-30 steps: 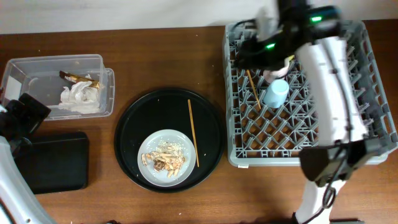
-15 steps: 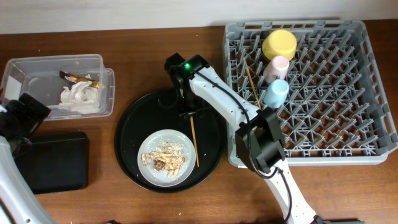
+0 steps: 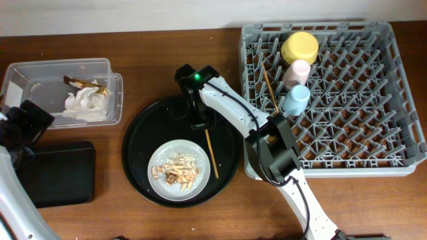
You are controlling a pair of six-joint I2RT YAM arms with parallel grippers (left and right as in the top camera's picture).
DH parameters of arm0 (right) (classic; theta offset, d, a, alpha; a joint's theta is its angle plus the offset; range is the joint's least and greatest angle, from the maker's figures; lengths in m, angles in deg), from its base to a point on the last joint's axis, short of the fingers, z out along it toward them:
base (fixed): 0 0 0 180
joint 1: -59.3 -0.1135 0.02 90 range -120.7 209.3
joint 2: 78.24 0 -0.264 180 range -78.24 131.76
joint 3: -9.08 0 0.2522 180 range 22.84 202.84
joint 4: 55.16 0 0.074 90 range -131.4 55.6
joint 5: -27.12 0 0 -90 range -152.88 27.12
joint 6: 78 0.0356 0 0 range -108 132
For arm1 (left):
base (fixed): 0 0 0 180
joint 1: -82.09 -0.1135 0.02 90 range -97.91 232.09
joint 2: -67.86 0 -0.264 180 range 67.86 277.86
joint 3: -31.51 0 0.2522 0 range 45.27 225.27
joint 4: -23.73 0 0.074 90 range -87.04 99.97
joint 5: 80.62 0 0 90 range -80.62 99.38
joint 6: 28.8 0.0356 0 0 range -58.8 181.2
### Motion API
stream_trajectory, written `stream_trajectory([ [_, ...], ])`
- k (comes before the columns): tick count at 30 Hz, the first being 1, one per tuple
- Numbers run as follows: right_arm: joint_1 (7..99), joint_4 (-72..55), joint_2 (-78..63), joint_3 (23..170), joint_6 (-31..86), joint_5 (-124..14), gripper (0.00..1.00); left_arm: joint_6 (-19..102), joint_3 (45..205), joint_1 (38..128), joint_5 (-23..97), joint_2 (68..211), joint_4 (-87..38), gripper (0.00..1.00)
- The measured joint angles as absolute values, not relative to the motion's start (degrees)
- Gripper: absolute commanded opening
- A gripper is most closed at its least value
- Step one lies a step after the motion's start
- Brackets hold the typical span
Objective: Sort waste into correct bins and load items into the dishwasher rack
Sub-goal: 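Place the chopstick into the rack beside the other chopstick, release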
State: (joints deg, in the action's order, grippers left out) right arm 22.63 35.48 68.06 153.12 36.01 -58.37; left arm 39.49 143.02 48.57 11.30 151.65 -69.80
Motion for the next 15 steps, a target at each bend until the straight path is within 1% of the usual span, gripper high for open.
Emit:
stream_trajectory([
  [2,23.0,39.4,68.1,154.4,36.0,-57.9,0.04,39.5,143.0,48.6,11.3,151.7,-69.8,0.99],
  [5,25.5,46.9,67.6,164.1,34.7,-57.3,0.04,39.5,143.0,48.6,11.3,151.7,-69.8,0.99],
  [6,27.4,49.3,67.0,168.6,33.8,-57.2,0.04,39.5,143.0,48.6,11.3,151.7,-69.8,0.99],
  [9,36.9,55.2,64.1,184.2,27.5,-57.1,0.04,39.5,143.0,48.6,11.3,151.7,-69.8,0.99],
  [12,47.4,55.3,62.0,190.1,20.8,-57.3,0.04,39.5,143.0,48.6,11.3,151.7,-69.8,0.99],
  [15,52.0,51.9,62.0,188.5,19.2,-57.3,0.04,39.5,143.0,48.6,11.3,151.7,-69.8,0.99],
])
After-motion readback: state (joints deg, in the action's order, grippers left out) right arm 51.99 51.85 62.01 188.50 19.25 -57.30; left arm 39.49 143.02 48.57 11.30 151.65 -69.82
